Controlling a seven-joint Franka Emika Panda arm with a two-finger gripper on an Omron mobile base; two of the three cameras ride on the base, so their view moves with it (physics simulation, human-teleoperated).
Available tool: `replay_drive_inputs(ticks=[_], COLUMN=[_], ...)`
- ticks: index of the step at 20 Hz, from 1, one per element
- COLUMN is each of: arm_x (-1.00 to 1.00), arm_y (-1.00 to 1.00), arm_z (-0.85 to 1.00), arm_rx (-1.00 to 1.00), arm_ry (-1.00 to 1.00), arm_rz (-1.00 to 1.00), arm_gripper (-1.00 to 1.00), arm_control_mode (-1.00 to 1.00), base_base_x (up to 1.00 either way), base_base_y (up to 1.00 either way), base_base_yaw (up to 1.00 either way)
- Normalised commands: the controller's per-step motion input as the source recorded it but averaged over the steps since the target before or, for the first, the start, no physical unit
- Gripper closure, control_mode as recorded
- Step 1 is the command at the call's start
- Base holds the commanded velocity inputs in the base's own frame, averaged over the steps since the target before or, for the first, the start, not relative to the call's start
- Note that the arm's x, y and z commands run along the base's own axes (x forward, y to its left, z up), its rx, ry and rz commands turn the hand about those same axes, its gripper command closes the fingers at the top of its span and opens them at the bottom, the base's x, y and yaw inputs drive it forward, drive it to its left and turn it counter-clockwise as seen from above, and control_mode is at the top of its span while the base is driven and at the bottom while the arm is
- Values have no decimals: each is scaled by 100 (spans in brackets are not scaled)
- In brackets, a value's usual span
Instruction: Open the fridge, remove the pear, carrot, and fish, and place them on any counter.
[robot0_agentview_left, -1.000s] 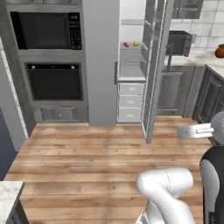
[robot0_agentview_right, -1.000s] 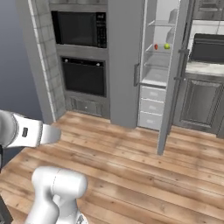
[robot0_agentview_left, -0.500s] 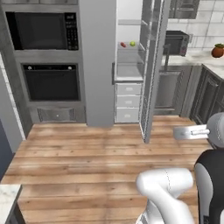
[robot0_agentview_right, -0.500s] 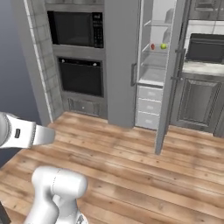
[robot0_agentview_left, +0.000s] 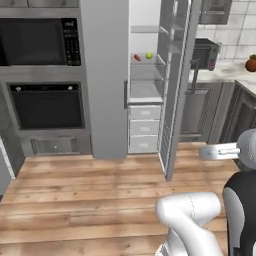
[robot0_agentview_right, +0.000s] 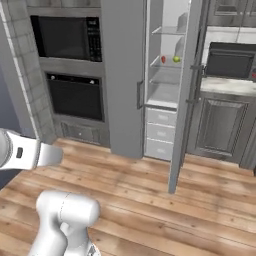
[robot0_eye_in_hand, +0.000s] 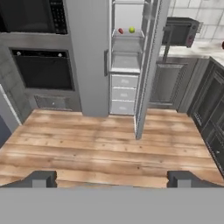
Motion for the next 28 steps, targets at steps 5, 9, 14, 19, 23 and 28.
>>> replay_drive_inputs(ticks=[5, 9, 14, 19, 23, 28], arm_x=[0, 0, 0, 0, 0, 0], arm_y=[0, 0, 0, 0, 0, 0], arm_z=[0, 0, 0, 0, 0, 0], arm_rx=[0, 0, 0, 0, 0, 0], arm_ry=[0, 0, 0, 0, 0, 0], arm_rz=[0, 0, 0, 0, 0, 0], arm_gripper=[-100, -100, -100, -100, -100, -100], arm_control_mode=[100, 100, 100, 100, 100, 100], base_base_x=[98, 99, 84, 70, 66, 64], base_base_y=[0, 0, 1, 0, 0, 0], base_base_yaw=[-13, -11, -10, -10, -8, -8])
